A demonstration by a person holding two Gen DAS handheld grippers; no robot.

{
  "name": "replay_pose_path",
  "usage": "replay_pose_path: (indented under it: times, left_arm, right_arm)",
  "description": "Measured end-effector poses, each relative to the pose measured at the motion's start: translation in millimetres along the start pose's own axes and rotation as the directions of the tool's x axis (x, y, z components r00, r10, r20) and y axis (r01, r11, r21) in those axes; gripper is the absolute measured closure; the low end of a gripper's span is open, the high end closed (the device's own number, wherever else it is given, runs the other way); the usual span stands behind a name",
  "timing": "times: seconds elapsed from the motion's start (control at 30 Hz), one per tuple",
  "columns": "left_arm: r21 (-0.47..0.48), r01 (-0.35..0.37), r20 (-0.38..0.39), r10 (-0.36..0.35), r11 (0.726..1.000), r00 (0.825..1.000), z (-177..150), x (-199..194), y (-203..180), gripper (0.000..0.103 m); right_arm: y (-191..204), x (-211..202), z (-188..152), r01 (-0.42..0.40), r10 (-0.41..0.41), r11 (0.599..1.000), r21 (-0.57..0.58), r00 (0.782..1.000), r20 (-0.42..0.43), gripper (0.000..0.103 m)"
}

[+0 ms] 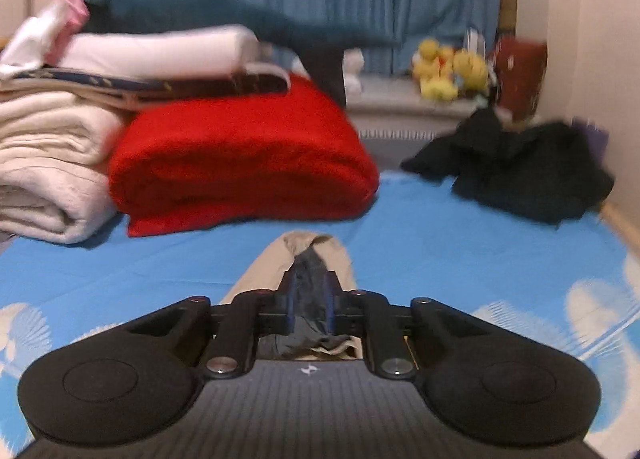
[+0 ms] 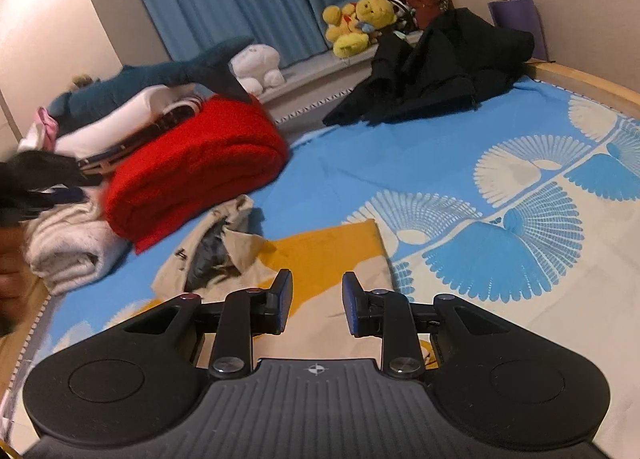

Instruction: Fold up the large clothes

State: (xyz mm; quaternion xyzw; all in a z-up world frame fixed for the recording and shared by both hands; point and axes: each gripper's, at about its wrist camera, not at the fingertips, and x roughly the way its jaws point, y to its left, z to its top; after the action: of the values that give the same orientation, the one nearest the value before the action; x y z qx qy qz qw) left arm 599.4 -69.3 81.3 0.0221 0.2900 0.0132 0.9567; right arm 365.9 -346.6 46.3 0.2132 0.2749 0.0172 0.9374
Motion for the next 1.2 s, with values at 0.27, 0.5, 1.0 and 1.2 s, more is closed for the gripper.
replay_pose_path:
  times: [0.27, 0.5, 1.0, 1.2]
  left_arm:
    - [-0.004, -0.003, -0.104, 0.003, 1.000, 0.995, -7.9, 172.8, 30.4, 0.068]
    - [-0.007, -0.114, -0.173, 0.111, 0.993, 0.979, -0.5, 268.1, 39.1, 0.019]
    - [0.026, 0.051, -0.121, -0.048, 0.998, 0.991, 22.1, 239.8, 59.4, 0.098]
    - [0.304, 0.301, 0.069, -0.336, 0.904, 0.939, -35.5, 25.3, 71.7, 0.098]
  right_arm:
    - [3.4, 34.6, -9.7, 0.076, -0.078, 0.997, -0.028, 0.995, -0.069, 0.088]
    - [4.6, 62.7, -25.6, 0.150, -0.152, 0.988, -0.024, 0.975, -0.160, 0.087]
    - [17.5, 76.8, -30.2, 0.166, -0.169, 0.986, -0.035, 0.968, -0.187, 0.087]
    - [24.8, 57.8, -14.2, 0.126, -0.124, 0.992, 0.015, 0.984, -0.126, 0.087]
